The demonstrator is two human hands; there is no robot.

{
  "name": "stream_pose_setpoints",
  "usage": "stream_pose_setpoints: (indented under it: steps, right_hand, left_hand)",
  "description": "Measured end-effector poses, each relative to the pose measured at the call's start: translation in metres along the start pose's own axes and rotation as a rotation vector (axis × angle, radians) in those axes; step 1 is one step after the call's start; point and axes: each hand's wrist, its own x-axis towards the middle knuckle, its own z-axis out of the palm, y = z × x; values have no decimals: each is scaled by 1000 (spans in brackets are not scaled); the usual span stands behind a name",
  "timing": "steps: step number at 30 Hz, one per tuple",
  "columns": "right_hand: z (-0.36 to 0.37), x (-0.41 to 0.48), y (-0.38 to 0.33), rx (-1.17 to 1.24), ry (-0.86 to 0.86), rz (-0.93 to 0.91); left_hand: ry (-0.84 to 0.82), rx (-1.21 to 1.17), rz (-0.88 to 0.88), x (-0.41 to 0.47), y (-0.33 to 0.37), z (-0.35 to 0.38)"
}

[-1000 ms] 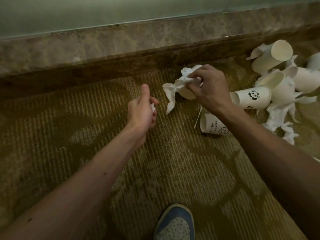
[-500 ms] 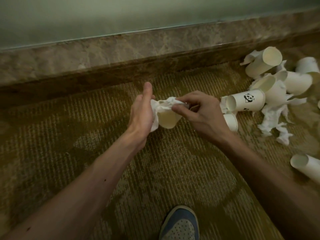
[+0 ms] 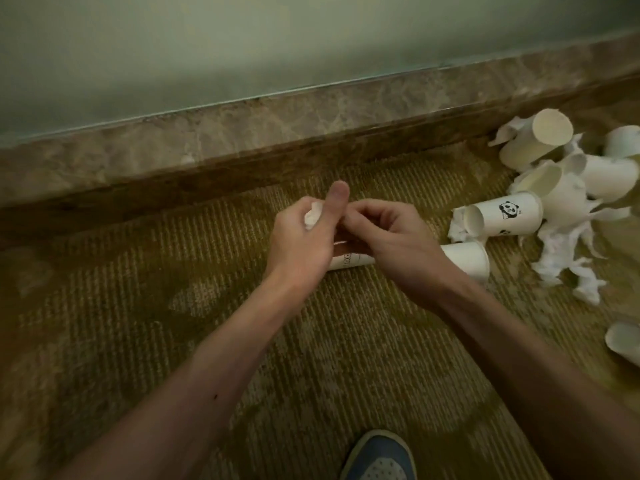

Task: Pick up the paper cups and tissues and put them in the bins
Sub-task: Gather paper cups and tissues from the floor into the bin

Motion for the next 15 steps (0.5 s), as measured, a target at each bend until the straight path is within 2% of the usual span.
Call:
stream_pose_setpoints:
  steps: [2,5,10,13,15]
  right_hand:
    - [-8,-3,-1,36,-58,57]
    - [-29,-4,-3,-100,14,47]
    - [-88,-3,1,-496,319,66]
    - [-114,-5,8,-717,374,63]
    - [-120,-6,16,-821,322,77]
  left_hand:
    - [39,49,20,2,-1,-3]
    - [76,162,12,5,-5,-8]
    - [101,336,-22,8,-15,-12]
    - [106,407,-130,12,-27,-10]
    - [80,430,-189,12,-35,-7]
